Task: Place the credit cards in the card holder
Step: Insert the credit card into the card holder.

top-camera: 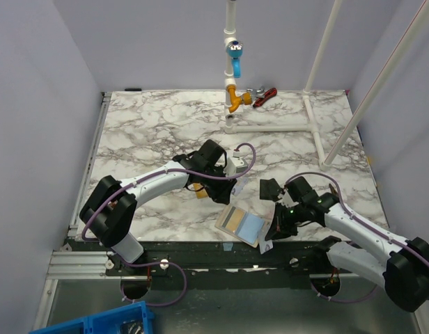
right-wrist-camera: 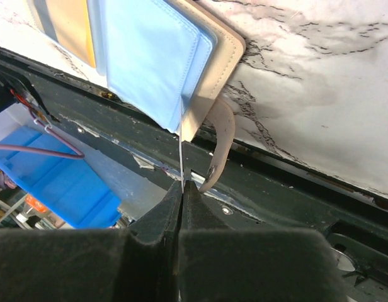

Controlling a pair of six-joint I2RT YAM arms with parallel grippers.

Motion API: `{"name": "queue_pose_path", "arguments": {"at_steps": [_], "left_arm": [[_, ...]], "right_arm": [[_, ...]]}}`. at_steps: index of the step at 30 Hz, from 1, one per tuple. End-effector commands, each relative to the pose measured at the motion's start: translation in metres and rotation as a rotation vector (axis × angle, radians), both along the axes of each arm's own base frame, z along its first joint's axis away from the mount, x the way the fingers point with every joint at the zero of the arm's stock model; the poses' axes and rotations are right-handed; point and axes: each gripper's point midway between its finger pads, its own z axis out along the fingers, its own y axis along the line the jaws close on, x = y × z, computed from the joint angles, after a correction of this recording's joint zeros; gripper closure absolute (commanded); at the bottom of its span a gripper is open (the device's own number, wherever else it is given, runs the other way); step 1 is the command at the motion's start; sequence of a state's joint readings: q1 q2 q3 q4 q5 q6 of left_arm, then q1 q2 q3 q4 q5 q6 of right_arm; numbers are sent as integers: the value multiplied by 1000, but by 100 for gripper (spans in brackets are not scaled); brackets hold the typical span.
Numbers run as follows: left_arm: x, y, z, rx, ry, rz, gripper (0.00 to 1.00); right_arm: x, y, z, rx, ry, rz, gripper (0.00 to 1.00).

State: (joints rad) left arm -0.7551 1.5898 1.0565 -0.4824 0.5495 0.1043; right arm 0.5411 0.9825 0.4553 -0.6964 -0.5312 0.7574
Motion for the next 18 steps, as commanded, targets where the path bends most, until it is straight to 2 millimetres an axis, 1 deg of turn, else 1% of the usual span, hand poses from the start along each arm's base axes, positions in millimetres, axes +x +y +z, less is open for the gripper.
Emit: {"name": "queue_pose_path", "arguments": {"at_steps": [1, 6, 15, 18], "left_arm": [[4, -4, 9, -7, -19, -11, 68], [3, -5, 10, -11, -20, -12, 69], [2, -3, 9, -4, -18, -15, 69], [3, -3, 11, -4, -23, -15, 70]], "right_arm": [[1, -1, -7, -2, 0, -6, 99], [2, 0, -10, 1, 4, -8, 99], [8, 7, -6, 38, -22, -12, 99], [8, 10, -8, 58, -16, -12, 99]]}}
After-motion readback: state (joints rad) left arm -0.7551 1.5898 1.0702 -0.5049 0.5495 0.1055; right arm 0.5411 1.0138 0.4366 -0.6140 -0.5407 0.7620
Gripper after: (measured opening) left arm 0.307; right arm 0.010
